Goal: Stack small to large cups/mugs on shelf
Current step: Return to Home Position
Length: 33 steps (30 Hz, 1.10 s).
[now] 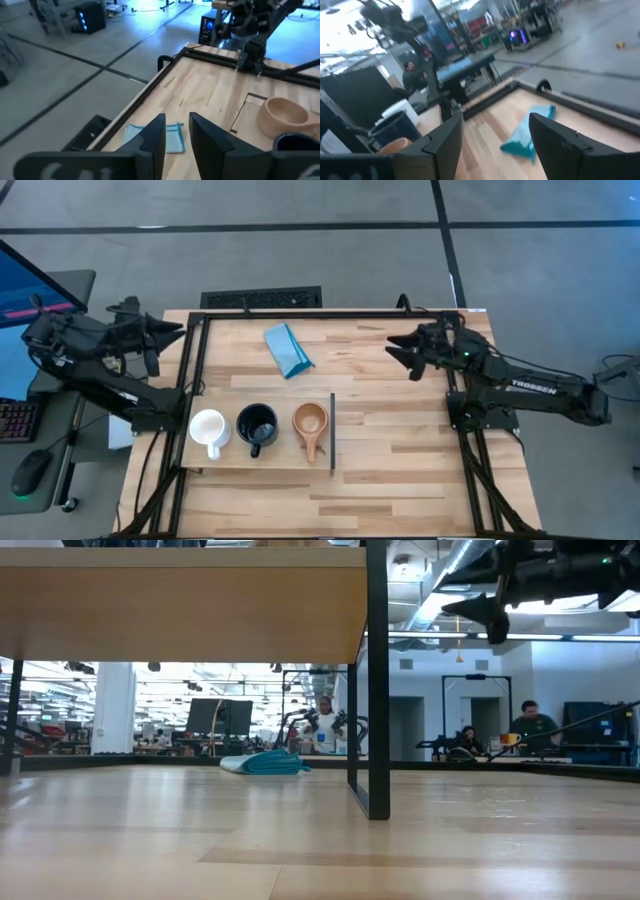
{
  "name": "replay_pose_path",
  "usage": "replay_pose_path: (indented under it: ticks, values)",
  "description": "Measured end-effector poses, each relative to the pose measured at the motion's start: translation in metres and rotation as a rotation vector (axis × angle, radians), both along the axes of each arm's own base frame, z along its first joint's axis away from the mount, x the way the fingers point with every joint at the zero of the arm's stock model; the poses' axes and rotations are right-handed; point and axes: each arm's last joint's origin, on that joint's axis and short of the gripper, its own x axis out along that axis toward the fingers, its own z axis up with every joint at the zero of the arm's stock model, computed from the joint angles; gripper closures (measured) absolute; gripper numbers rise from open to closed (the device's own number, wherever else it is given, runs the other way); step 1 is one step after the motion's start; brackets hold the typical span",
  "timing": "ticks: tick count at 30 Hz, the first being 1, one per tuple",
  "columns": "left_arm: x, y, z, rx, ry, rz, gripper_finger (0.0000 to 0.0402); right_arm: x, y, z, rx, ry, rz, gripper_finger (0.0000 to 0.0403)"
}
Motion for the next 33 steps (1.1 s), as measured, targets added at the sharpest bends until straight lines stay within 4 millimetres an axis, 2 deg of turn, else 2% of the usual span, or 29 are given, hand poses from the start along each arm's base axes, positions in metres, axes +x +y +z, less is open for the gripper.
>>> replay_pose_path:
  ticks: [2,6,10,13,18,23,29,33]
  values:
    - [-0.001,0.0,0.0,0.021,0.008,-0.005,0.0329,-0.005,0.002,0.005,-0.025,-0.029,-0.007,0.0154]
    - [-0.015,0.004,-0.006,0.019,-0.022,-0.012,0.0333,-0.018,0.007,0.015,-0.068,-0.096,-0.03,0.0154]
    - [-0.037,0.01,-0.027,-0.038,-0.127,0.015,0.0334,-0.028,0.011,0.013,-0.058,-0.07,-0.03,0.0154]
    - [-0.044,0.012,-0.046,-0.064,-0.247,0.01,0.0334,-0.036,0.014,0.012,-0.062,-0.045,-0.029,0.0154]
    - [-0.034,0.009,-0.071,-0.017,-0.361,-0.028,0.0334,-0.051,0.018,0.016,-0.152,-0.071,-0.078,0.0154]
    - [-0.014,0.005,-0.092,0.026,-0.29,0.013,0.0334,-0.065,0.018,0.021,-0.236,-0.095,-0.188,0.0154]
    - [-0.005,0.003,-0.1,-0.033,-0.308,0.047,0.0338,-0.076,0.018,0.019,-0.244,-0.093,-0.243,0.0154]
    - [-0.002,0.001,-0.102,-0.045,-0.318,0.023,0.0361,-0.08,0.019,0.017,-0.241,-0.08,-0.261,0.0154]
